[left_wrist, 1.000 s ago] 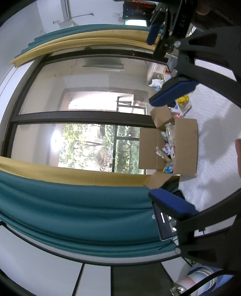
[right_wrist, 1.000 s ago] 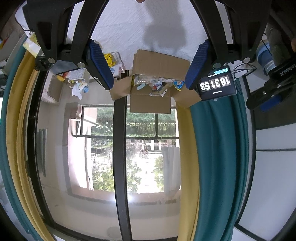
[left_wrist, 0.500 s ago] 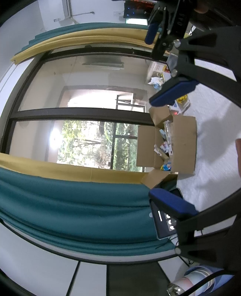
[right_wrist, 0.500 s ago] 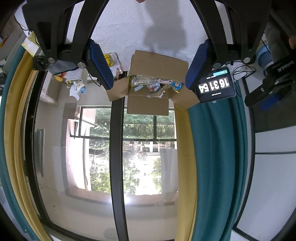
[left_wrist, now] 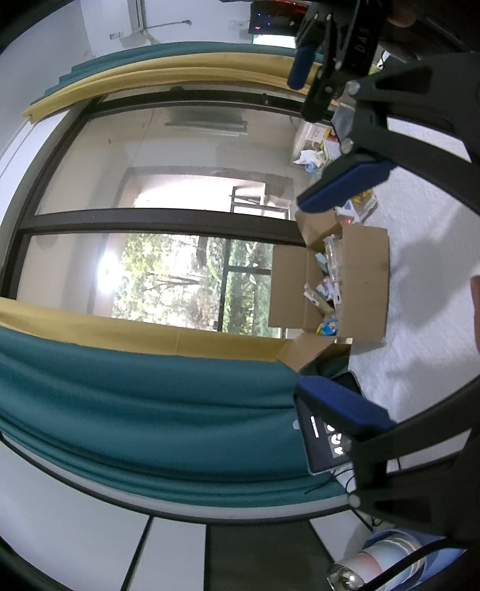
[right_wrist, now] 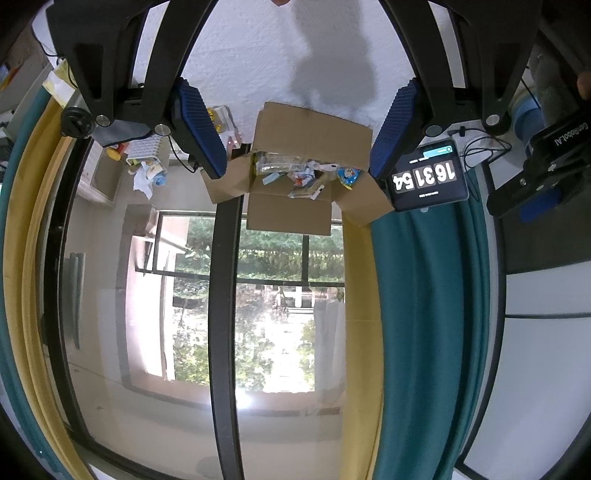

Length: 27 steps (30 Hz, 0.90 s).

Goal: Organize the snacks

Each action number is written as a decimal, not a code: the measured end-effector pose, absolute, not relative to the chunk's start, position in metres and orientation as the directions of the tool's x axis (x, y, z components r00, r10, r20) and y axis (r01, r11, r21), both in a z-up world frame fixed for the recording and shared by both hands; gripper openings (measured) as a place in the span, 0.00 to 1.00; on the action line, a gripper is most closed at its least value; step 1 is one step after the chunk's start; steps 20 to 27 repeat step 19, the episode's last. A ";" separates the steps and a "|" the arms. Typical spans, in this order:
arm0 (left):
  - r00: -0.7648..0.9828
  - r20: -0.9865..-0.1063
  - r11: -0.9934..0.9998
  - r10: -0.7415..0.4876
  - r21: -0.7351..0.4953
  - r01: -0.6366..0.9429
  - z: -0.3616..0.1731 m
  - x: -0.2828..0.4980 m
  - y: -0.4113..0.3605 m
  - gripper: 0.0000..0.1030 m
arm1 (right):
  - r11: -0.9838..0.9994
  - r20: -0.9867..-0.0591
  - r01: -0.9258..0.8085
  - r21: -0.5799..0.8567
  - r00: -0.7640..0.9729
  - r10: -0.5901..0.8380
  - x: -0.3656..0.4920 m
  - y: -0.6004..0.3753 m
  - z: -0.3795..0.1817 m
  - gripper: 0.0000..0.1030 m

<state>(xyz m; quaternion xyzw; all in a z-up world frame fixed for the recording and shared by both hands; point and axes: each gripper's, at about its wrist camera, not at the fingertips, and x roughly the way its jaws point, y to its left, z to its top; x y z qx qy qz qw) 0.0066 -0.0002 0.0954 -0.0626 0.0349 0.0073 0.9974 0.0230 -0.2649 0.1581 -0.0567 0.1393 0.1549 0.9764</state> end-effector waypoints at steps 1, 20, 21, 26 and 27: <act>0.997 -0.071 0.992 0.010 -0.123 -0.019 0.095 0.007 0.000 0.89 | 0.945 -0.290 -0.319 -0.068 0.913 0.287 0.023 -0.265 0.158 0.80; 0.997 -0.075 0.994 0.008 -0.108 -0.016 0.091 0.012 -0.003 0.89 | 0.942 -0.292 -0.329 -0.061 0.909 0.298 0.026 -0.264 0.157 0.80; 0.997 -0.075 0.994 0.008 -0.108 -0.016 0.091 0.012 -0.003 0.89 | 0.942 -0.292 -0.329 -0.061 0.909 0.298 0.026 -0.264 0.157 0.80; 0.997 -0.075 0.994 0.008 -0.108 -0.016 0.091 0.012 -0.003 0.89 | 0.942 -0.292 -0.329 -0.061 0.909 0.298 0.026 -0.264 0.157 0.80; 0.997 -0.075 0.994 0.008 -0.108 -0.016 0.091 0.012 -0.003 0.89 | 0.942 -0.292 -0.329 -0.061 0.909 0.298 0.026 -0.264 0.157 0.80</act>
